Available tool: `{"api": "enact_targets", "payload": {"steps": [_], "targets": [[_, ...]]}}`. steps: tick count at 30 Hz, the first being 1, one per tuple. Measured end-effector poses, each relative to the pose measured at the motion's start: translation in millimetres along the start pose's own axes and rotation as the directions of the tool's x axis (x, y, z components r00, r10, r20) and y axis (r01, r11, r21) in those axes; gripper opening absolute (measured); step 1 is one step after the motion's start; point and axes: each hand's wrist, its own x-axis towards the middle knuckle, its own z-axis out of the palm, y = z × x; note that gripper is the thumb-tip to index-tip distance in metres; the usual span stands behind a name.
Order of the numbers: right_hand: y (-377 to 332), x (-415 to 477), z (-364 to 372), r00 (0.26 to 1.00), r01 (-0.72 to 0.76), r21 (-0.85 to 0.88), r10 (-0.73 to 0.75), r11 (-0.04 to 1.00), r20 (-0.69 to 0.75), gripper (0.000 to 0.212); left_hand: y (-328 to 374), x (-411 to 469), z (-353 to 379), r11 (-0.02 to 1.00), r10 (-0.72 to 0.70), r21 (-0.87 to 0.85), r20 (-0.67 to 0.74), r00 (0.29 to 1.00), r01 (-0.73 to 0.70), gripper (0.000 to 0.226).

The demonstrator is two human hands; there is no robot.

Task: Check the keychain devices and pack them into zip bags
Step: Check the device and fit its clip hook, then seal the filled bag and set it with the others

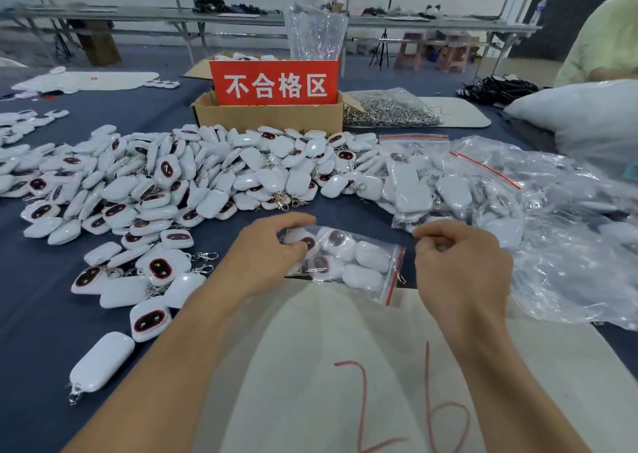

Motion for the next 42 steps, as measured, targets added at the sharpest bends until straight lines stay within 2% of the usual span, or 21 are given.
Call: {"api": "enact_targets", "payload": {"steps": [2, 3, 6, 9, 15, 17, 19, 22, 27, 32, 35, 38, 40, 42], "targets": [[-2, -3, 3, 0.994, 0.094, 0.098, -0.098, 0.991, 0.043, 0.024, -2, 0, -3, 0.995, 0.03, 0.093, 0.071, 0.997, -0.036, 0.037], [-3, -7, 7, 0.98, 0.153, 0.102, -0.164, 0.983, 0.112, 0.028, -3, 0, -3, 0.99, 0.048, 0.126, 0.108, 0.993, -0.061, 0.044], [-3, -16, 24, 0.861, 0.328, 0.027, -0.311, 0.944, 0.402, 0.052, -3, 1, -5, 0.978, 0.066, 0.182, 0.185, 0.981, -0.1, 0.075], [-1, -19, 33, 0.77, 0.389, -0.026, -0.31, 0.921, 0.557, 0.057, -2, 3, -8, 0.973, 0.052, 0.212, 0.178, 0.983, -0.09, 0.082], [3, -18, 36, 0.766, 0.383, -0.005, -0.315, 0.924, 0.561, 0.052, 2, 0, -1, 0.934, 0.059, 0.346, 0.101, 0.993, -0.091, 0.069], [4, -17, 36, 0.773, 0.342, 0.025, -0.296, 0.939, 0.561, 0.049, 6, -2, 1, 0.946, 0.091, 0.305, 0.083, 0.992, -0.112, 0.067], [5, -15, 33, 0.814, 0.257, 0.041, -0.239, 0.966, 0.529, 0.05, 11, -7, 4, 0.967, 0.13, 0.209, 0.081, 0.988, -0.144, 0.073], [5, -8, 27, 0.894, 0.178, 0.029, -0.174, 0.984, 0.413, 0.05, 18, -13, 12, 0.905, 0.232, 0.333, 0.131, 0.964, -0.264, 0.068], [10, -2, 20, 0.923, 0.106, 0.017, -0.105, 0.994, 0.371, 0.048, 17, -13, 17, 0.886, 0.244, 0.375, 0.125, 0.962, -0.274, 0.049], [8, -3, 15, 0.894, 0.092, 0.071, -0.113, 0.993, 0.433, 0.046, 16, -11, 17, 0.881, 0.25, 0.388, 0.104, 0.963, -0.27, 0.047], [5, -9, 19, 0.839, 0.185, -0.025, -0.144, 0.982, 0.524, 0.034, 16, -10, 17, 0.888, 0.225, 0.388, 0.101, 0.969, -0.246, 0.047], [5, -9, 22, 0.84, 0.186, -0.054, -0.131, 0.981, 0.527, 0.034, 18, -11, 17, 0.895, 0.208, 0.378, 0.115, 0.971, -0.237, 0.053], [7, -8, 21, 0.851, 0.155, -0.034, -0.116, 0.987, 0.513, 0.039, 21, -12, 14, 0.938, 0.192, 0.282, 0.068, 0.979, -0.204, 0.064], [9, -6, 20, 0.888, 0.092, 0.046, -0.103, 0.995, 0.448, 0.045, 21, -13, 1, 0.976, 0.15, 0.175, -0.114, 0.982, -0.128, 0.069]]}}
